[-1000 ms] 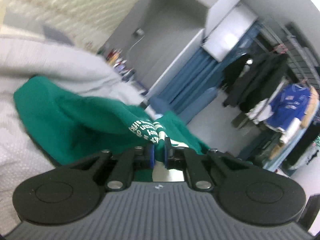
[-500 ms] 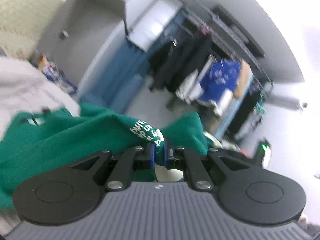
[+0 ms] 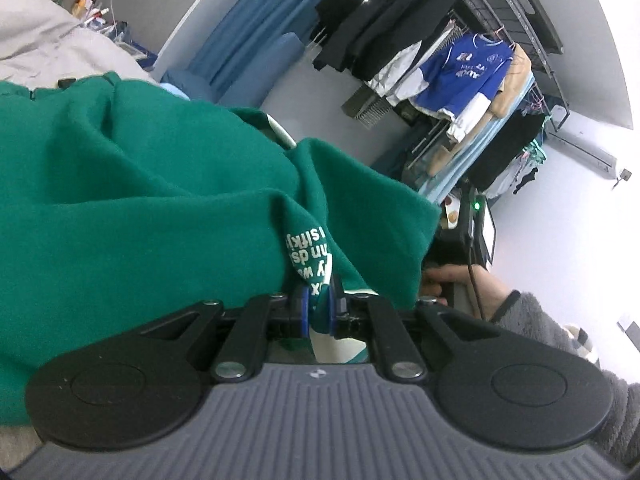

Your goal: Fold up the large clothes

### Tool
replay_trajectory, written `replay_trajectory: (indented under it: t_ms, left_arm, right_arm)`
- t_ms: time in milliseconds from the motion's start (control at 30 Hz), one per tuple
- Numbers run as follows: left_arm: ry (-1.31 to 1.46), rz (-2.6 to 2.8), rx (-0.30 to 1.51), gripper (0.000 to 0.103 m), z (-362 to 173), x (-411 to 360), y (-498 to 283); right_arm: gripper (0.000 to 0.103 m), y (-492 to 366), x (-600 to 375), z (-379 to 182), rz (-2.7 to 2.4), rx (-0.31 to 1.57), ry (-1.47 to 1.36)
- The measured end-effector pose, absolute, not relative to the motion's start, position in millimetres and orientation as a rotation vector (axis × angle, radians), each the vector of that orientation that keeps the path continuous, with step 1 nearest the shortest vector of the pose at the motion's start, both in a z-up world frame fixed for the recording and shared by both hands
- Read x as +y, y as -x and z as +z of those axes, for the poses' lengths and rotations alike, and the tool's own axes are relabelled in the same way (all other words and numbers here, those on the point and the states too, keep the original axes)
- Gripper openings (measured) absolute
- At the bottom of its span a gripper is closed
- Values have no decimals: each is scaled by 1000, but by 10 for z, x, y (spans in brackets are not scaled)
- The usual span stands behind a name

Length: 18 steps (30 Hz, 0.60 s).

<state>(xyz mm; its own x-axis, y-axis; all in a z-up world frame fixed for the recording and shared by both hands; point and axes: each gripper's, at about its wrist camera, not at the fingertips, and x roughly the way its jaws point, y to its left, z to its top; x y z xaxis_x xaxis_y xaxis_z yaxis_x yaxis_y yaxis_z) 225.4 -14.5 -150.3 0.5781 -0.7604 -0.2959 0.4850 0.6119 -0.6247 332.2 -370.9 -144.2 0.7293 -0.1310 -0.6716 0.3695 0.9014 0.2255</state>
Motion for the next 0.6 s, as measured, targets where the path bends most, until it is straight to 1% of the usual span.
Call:
replay_trajectory:
  t_ms: [200, 333, 467, 600]
  left_arm:
    - [597, -687, 486, 10, -1381, 221, -2350]
    - [653, -542, 397, 10, -1199, 618, -2412]
    - [698, -384, 357, 10, -1130, 1072, -2497]
    - [744, -261, 365, 10, -1108, 1412, -2671]
  right_arm:
    - [19, -3109, -3605, -1389, -222, 644, -323]
    - [19, -2788, -3354, -1102, -106, 528, -290]
    - [18, -2271, -2796, -845, 79, 434, -229]
    - [18, -1839, -1980, -807, 273, 429, -72]
